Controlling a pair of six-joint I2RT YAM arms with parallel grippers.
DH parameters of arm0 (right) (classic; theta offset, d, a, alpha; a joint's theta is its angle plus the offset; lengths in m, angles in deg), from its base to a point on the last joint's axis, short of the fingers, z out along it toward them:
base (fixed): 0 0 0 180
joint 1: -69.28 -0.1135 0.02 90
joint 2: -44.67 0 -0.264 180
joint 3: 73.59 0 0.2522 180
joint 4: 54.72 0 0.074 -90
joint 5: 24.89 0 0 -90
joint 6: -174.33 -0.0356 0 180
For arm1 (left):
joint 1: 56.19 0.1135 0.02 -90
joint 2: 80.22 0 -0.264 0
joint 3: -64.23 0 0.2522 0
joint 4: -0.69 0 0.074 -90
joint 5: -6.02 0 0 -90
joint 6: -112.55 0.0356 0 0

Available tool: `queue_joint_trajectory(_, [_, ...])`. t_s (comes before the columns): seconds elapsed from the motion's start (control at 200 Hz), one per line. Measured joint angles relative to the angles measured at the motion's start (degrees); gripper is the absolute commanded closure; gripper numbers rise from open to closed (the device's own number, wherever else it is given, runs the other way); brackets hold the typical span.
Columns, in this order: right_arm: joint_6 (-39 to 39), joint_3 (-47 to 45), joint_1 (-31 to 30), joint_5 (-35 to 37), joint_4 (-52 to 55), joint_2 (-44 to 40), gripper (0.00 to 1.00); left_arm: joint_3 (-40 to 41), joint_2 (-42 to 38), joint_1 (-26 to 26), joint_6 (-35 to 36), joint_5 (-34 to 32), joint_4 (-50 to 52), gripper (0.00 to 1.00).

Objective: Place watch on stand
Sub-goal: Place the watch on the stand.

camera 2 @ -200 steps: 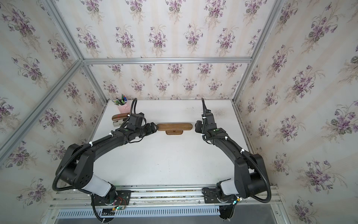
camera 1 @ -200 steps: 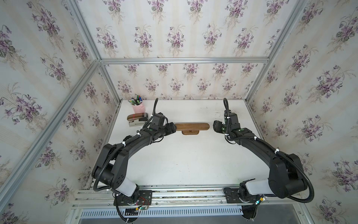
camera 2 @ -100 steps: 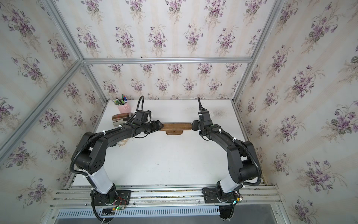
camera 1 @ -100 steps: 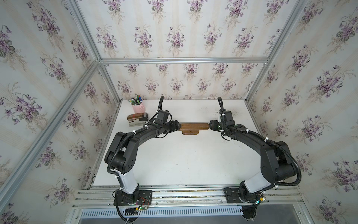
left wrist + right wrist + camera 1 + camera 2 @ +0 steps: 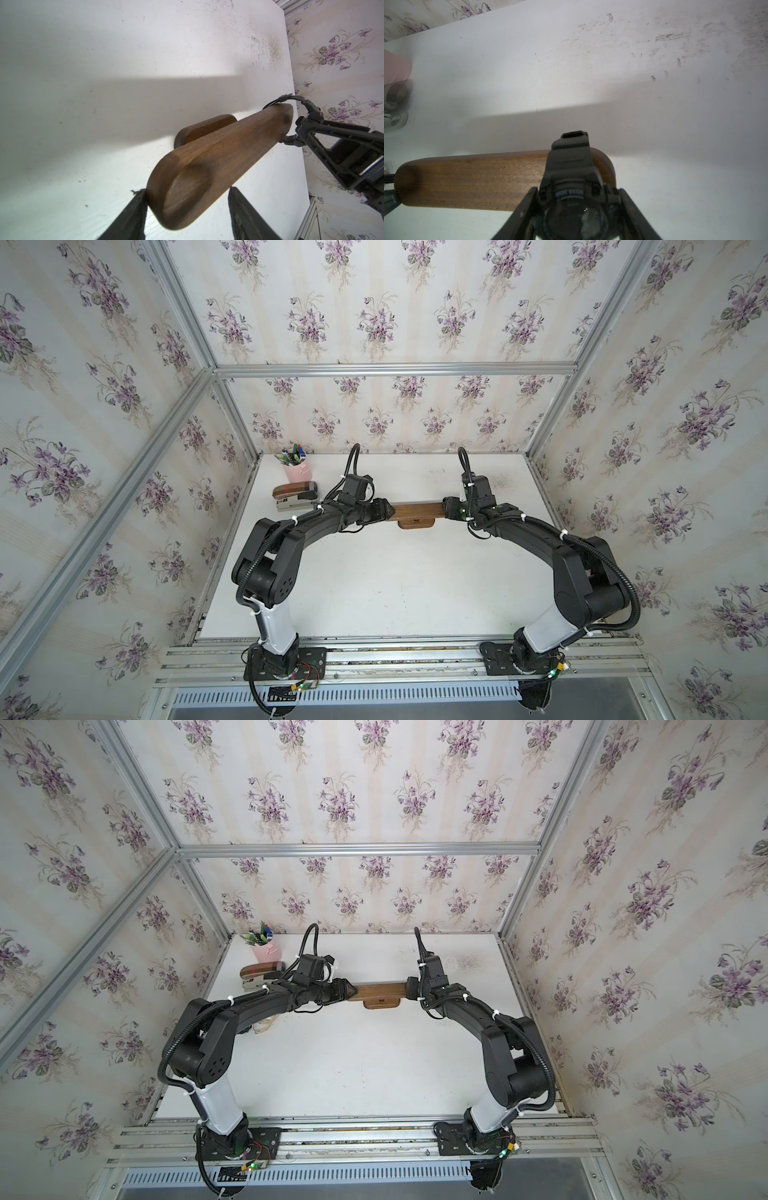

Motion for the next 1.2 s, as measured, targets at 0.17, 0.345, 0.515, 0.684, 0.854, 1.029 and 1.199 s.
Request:
queue_joint_trajectory(0.17, [0.5,1.0,-2.1,0.6,0.7,0.8,0.64,0.0,0.2,0.0,0.0,0.0,0.0,0.38])
queue_joint_trajectory(0.345, [1.0,2.3,-4.9,1.8,1.2,2.1,0.64,0.0,0.5,-0.2,-0.2,0.1,0.0,0.4])
queue_joint_trajectory(0.515, [1.0,3.4,-7.3,2.3,1.4,3.2,0.64,0.0,0.8,-0.2,-0.5,0.6,0.0,0.41])
queue_joint_trajectory(0.684, [1.0,5.6,-9.5,3.1,1.7,5.1,0.63,0.0,0.8,-0.3,-0.9,0.8,0.0,0.41])
queue_joint_trajectory(0.854, [0.5,7.2,-10.5,3.5,2.2,6.4,0.62,0.0,0.7,-0.3,-1.3,0.9,0.0,0.41])
queue_joint_trajectory(1.029, [-0.8,8.7,-12.9,6.7,4.0,7.4,0.56,0.2,0.5,-0.2,-1.3,0.4,0.0,0.41])
queue_joint_trajectory(1.199, [-1.6,9.6,-13.8,8.7,4.8,8.2,0.44,0.4,0.3,-0.2,-1.4,0.3,0.1,0.41])
